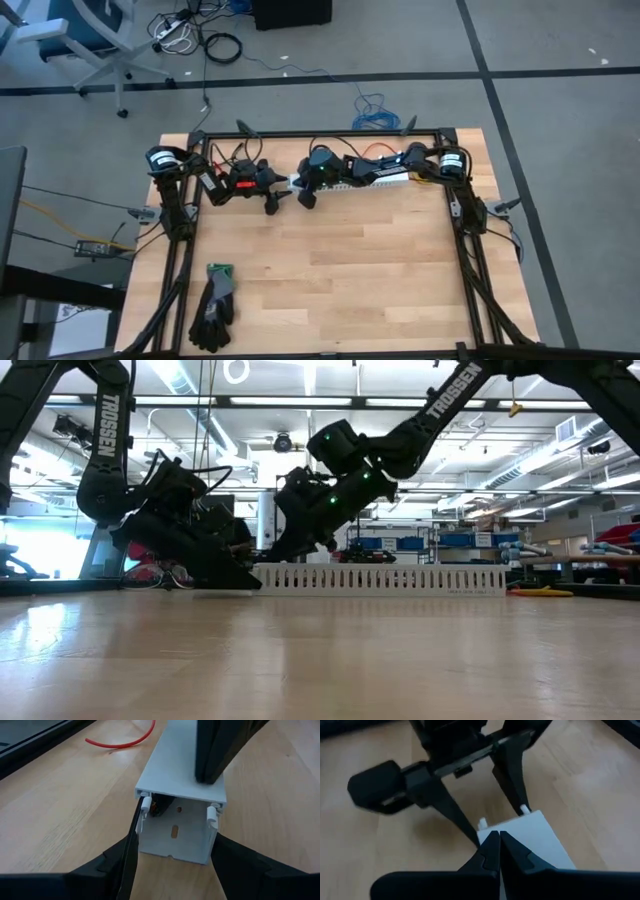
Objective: Ziptie cables
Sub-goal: Close the cable duct with the cable duct lid
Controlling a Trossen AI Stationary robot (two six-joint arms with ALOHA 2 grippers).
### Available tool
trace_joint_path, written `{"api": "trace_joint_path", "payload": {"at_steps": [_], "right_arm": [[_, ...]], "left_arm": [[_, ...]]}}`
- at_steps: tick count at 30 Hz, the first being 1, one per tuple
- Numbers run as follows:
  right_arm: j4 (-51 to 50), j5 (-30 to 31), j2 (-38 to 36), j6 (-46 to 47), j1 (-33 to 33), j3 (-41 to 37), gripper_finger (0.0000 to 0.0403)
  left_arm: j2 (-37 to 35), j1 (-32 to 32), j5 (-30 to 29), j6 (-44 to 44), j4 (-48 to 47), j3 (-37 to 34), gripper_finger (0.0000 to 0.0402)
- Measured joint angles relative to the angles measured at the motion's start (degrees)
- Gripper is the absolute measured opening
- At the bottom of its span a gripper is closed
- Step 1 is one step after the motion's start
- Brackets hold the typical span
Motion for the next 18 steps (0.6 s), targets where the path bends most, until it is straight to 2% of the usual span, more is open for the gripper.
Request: {"api": "trace_joint_path", "payload": {"at_steps": [6, 11, 13, 16, 18], "right_arm": [[-6.71, 9.32, -5.93, -4.10, 1.83, -0.14, 0.0000], [-23.01, 10.59, -10.17, -2.20, 1.56, -0.03, 0.0000], [-25.48, 8.09, -8.84, -1.13, 0.70, -0.20, 0.0000], [-16.63, -1.05, -4.16, 0.01, -0.89, 0.22, 0.0000], [-11.27, -3.52, -0.79, 1.08, -1.37, 1.61, 0.0000]], "left_arm": [[0.00, -0.02, -0.19, 0.00, -0.21, 0.04, 0.0243], [0.00, -0.02, -0.17, 0.00, -0.24, 0.04, 0.0243], [0.00, -0.02, -0.17, -0.01, -0.20, 0.04, 0.0243], [0.00, 0.04, 0.05, 0.02, -0.04, -0.11, 0.0243], [0.00, 0.02, 0.02, 0.02, -0.02, -0.11, 0.0243]]}}
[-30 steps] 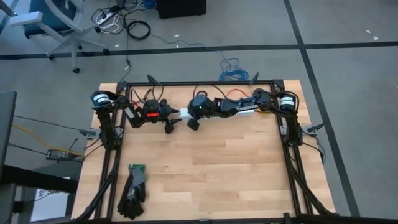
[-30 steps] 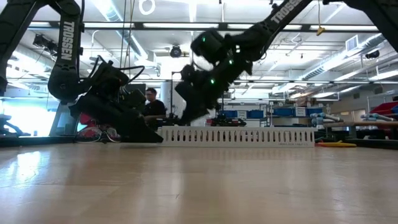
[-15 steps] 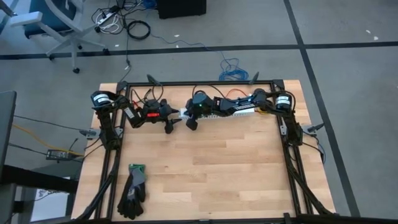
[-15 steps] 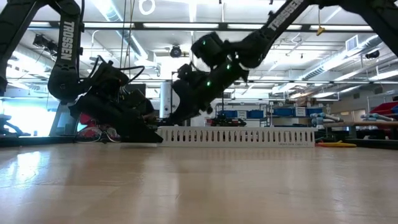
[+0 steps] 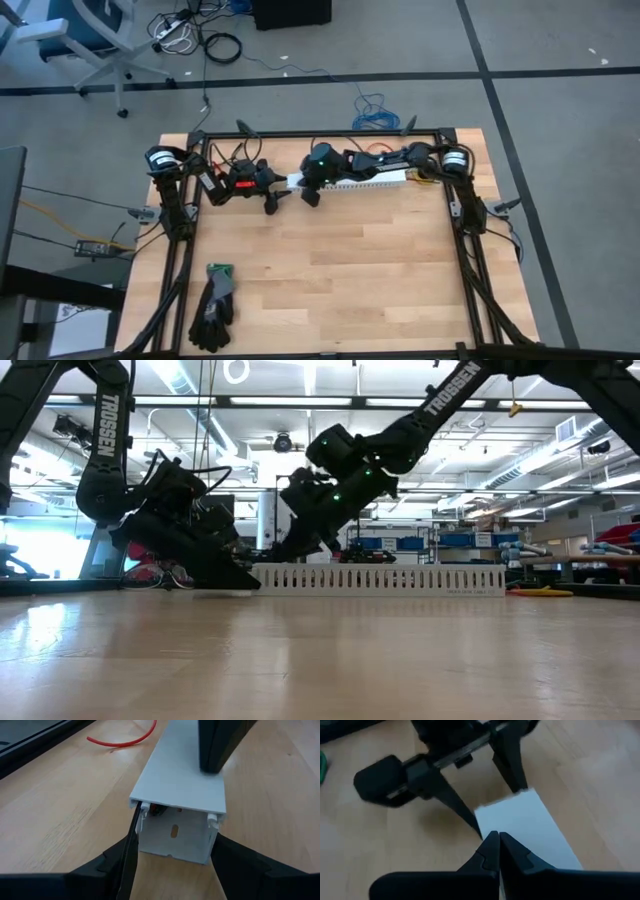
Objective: Ziptie cables
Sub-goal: Close the cable duct with the cable duct lid
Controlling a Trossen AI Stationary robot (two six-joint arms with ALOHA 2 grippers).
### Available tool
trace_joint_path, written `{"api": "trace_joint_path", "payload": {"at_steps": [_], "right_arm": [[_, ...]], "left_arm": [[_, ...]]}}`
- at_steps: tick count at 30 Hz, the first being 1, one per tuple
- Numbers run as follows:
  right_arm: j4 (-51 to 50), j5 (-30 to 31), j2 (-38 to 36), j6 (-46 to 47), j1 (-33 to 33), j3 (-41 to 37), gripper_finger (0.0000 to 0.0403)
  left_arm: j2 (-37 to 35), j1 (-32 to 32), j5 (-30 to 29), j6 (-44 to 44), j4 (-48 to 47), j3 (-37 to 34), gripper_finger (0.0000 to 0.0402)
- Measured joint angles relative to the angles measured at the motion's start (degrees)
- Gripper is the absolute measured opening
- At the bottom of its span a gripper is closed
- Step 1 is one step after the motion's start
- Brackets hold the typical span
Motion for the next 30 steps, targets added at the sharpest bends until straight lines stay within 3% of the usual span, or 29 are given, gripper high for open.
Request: {"api": "trace_joint_path", "payload": {"at_steps": [5, 10, 16, 30], "right_arm": [[2.71, 1.29, -0.09, -2.62, 0.46, -0.16, 0.0000], [2.53, 6.87, -4.46, -7.14, 2.12, -0.39, 0.0000], [0.93, 7.77, -8.56, -9.03, 3.75, -0.28, 0.0000], [-4.32, 10.48, -10.94, -9.51, 5.31, -0.31, 0.0000]], "left_arm": [[0.00, -0.02, -0.09, -0.02, -0.11, 0.04, 0.0243], [0.04, -0.07, -0.19, -0.02, -0.14, 0.20, 0.0243], [0.04, -0.09, 0.02, -1.00, -0.06, 0.13, 0.0245], [0.01, -0.02, 2.48, -6.42, -0.21, -0.08, 0.0320]]}}
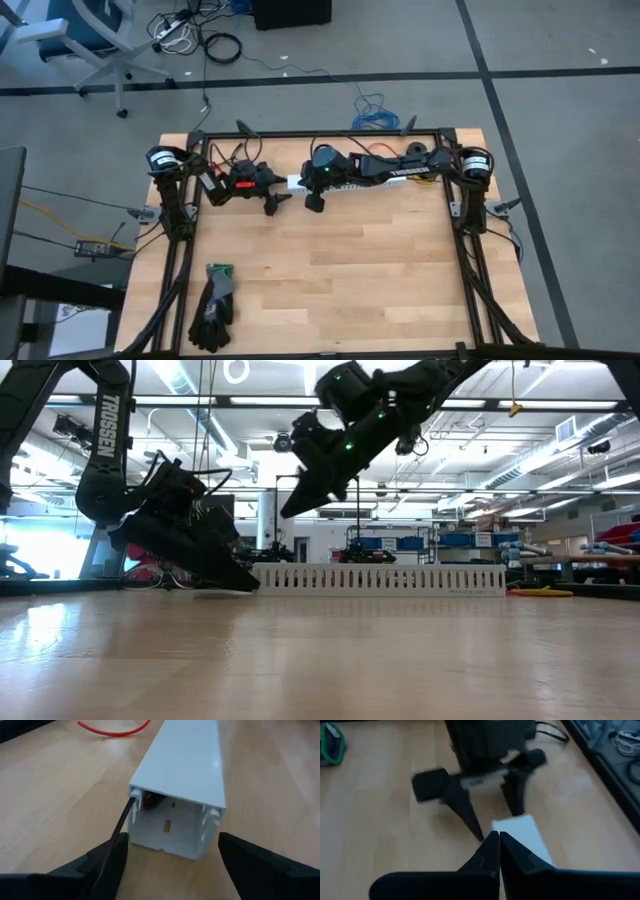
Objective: Ziptie cables
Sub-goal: Close the cable duct with the cable duct lid, then return to Home Position
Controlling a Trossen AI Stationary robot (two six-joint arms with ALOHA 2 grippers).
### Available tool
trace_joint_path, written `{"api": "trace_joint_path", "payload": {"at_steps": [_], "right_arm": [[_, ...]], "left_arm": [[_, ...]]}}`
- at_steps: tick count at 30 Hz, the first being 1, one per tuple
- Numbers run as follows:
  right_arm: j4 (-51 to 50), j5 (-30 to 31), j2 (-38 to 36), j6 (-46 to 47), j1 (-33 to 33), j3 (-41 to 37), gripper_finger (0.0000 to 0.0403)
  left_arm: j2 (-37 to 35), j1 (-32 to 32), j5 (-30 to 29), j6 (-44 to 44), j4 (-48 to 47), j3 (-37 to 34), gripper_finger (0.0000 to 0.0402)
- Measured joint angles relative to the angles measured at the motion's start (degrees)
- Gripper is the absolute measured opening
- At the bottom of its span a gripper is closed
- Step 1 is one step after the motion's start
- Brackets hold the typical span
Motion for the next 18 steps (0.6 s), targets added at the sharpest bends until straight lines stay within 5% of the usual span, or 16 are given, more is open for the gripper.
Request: {"api": "trace_joint_path", "payload": {"at_steps": [6, 14, 18], "right_arm": [[1.07, 2.15, -7.75, 2.19, 0.05, -8.95, 0.0000], [18.45, 1.26, -21.94, 12.31, -2.11, -35.24, 0.0000], [24.99, -1.96, -28.27, 16.92, -3.96, -44.84, 0.0000]], "left_arm": [[-7.15, 0.17, -0.44, -1.52, 0.11, -4.20, 0.0321], [-27.23, 0.22, -1.43, -4.04, -0.60, -10.78, 0.0321], [-37.61, 0.26, -1.69, -5.61, -8.60, -11.80, 0.0321]]}}
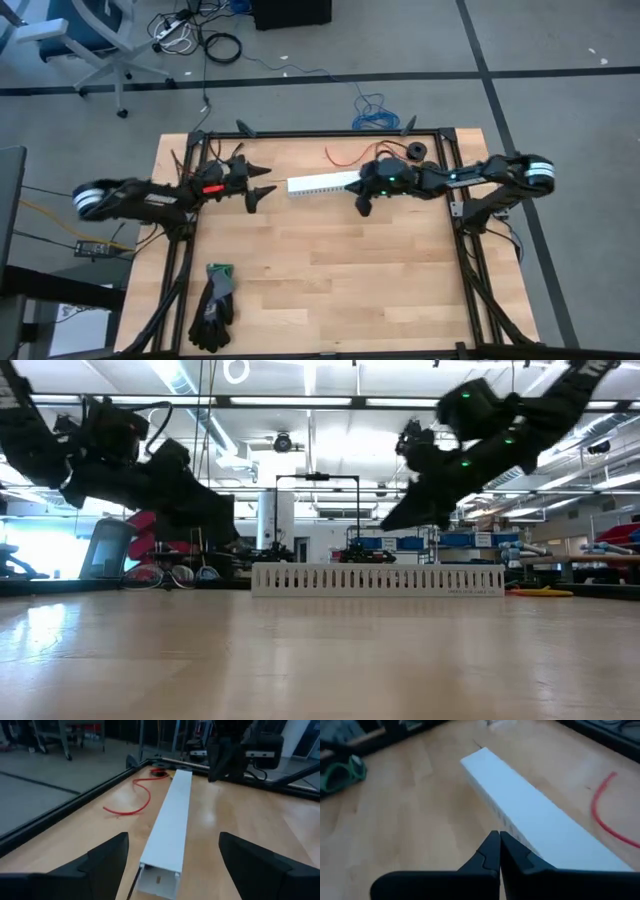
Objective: Ziptie cables
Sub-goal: Return to Home Position
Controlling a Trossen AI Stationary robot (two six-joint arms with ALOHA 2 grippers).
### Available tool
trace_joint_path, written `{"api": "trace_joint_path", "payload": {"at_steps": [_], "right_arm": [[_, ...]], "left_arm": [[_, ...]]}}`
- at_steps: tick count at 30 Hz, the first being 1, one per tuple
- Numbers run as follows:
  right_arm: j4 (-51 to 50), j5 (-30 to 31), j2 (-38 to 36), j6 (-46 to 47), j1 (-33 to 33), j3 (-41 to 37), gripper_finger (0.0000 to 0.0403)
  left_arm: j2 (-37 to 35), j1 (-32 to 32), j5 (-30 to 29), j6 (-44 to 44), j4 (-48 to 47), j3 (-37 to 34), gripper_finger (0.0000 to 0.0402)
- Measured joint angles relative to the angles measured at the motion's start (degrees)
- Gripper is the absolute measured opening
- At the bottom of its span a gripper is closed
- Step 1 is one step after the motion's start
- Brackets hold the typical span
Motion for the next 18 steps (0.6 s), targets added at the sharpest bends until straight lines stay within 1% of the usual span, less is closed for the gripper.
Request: {"api": "trace_joint_path", "payload": {"at_steps": [3, 7, 13, 18], "right_arm": [[2.33, -0.08, -4.84, 1.09, -1.26, -3.90, 0.0000], [1.87, -0.78, -9.19, 0.44, -2.64, -7.03, 0.0000], [1.50, -0.71, -10.25, 1.45, -3.60, -8.57, 0.0000], [1.71, -0.85, -10.08, 1.27, -3.57, -8.55, 0.0000]], "left_arm": [[-7.72, 0.00, -0.27, -0.33, -11.49, 0.85, 0.0321], [-17.16, 0.00, -1.04, 0.98, -24.64, 2.55, 0.0321], [-31.11, 0.00, -1.52, 1.75, -36.11, 2.82, 0.0321], [-43.62, 0.00, -5.42, 1.76, -47.43, 2.83, 0.0321]]}}
